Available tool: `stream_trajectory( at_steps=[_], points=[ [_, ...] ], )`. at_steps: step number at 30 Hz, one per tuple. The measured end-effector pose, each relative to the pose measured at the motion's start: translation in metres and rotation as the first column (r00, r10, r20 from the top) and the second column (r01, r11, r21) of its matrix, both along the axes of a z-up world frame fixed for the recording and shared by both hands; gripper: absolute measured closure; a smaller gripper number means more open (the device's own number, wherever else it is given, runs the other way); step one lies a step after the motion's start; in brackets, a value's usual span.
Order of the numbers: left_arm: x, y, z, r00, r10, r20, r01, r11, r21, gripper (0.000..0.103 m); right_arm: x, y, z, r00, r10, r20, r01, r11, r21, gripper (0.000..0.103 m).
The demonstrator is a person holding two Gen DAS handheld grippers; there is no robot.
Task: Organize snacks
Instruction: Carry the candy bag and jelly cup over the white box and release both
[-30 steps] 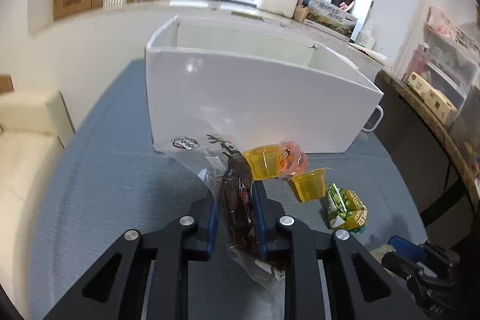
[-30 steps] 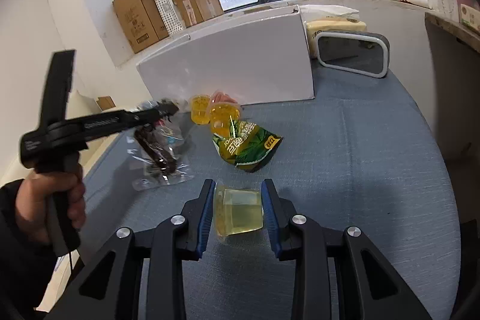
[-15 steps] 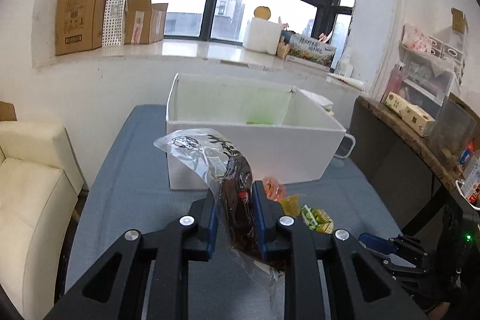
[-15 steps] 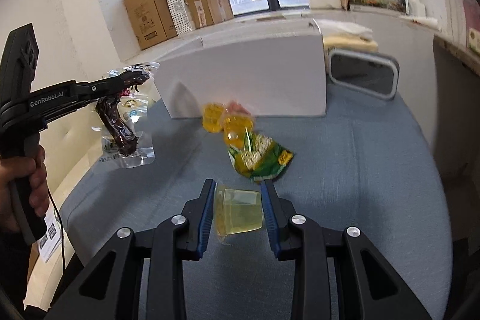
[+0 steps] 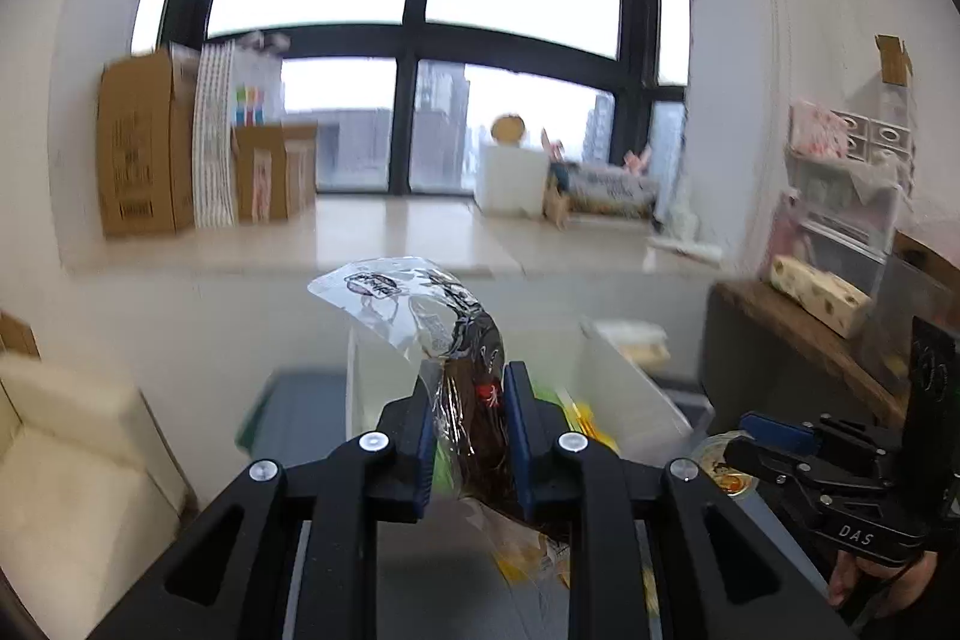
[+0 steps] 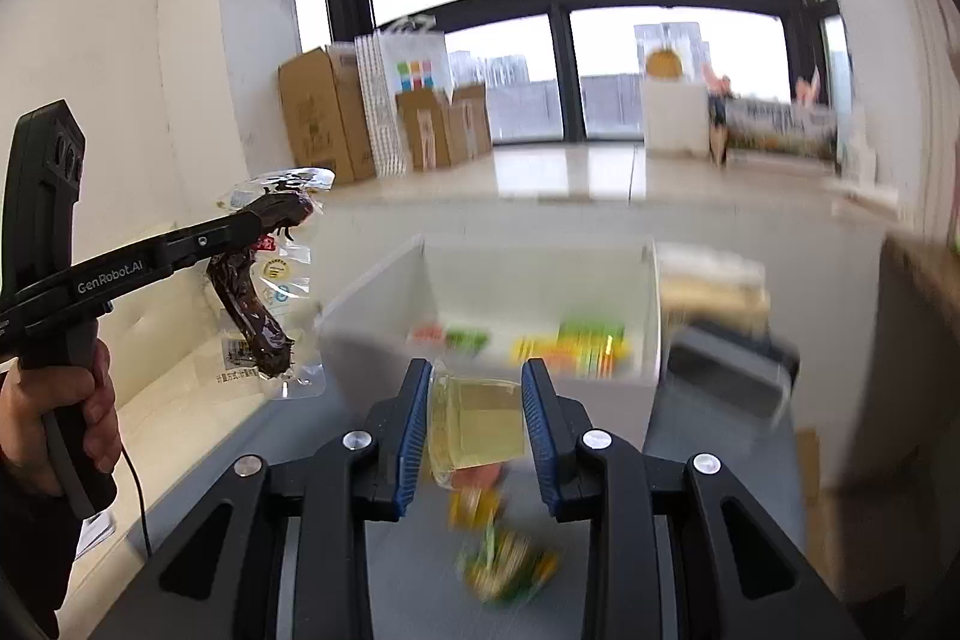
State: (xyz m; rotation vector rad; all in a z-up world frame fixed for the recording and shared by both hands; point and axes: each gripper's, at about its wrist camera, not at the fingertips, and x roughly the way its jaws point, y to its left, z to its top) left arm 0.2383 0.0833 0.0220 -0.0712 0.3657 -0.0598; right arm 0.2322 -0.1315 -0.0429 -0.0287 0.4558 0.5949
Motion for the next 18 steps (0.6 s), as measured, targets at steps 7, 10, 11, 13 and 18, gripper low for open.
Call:
stream_trajectory(
  at_steps=[7,10,11,13,18],
  points=[
    [0.088,0.0,-0.001,0.999,0.022,-0.032,-0.018,0.993,0.112,0.08,0.087,0.023,0.018,1.0,-0.02,-0.017,0.02,1.0,-0.022,0.07],
    [0.112,0.002,-0.017,0.996,0.037,-0.075,-0.028,0.992,0.12,0.079,0.114,0.029,0.012,0.998,-0.034,-0.049,0.032,0.999,-0.041,0.07],
    [0.117,0.002,-0.024,0.995,0.032,-0.094,-0.021,0.993,0.115,0.079,0.121,0.03,0.009,0.997,-0.041,-0.061,0.038,0.998,-0.048,0.07],
    [0.123,0.003,-0.035,0.992,0.044,-0.115,-0.03,0.993,0.118,0.066,0.132,0.028,0.001,0.995,-0.047,-0.09,0.043,0.998,-0.04,0.069],
    [0.129,0.01,-0.056,0.984,0.064,-0.168,-0.049,0.995,0.091,0.0,0.138,0.02,-0.007,0.992,-0.092,-0.089,0.089,0.995,-0.04,0.004]
  ],
)
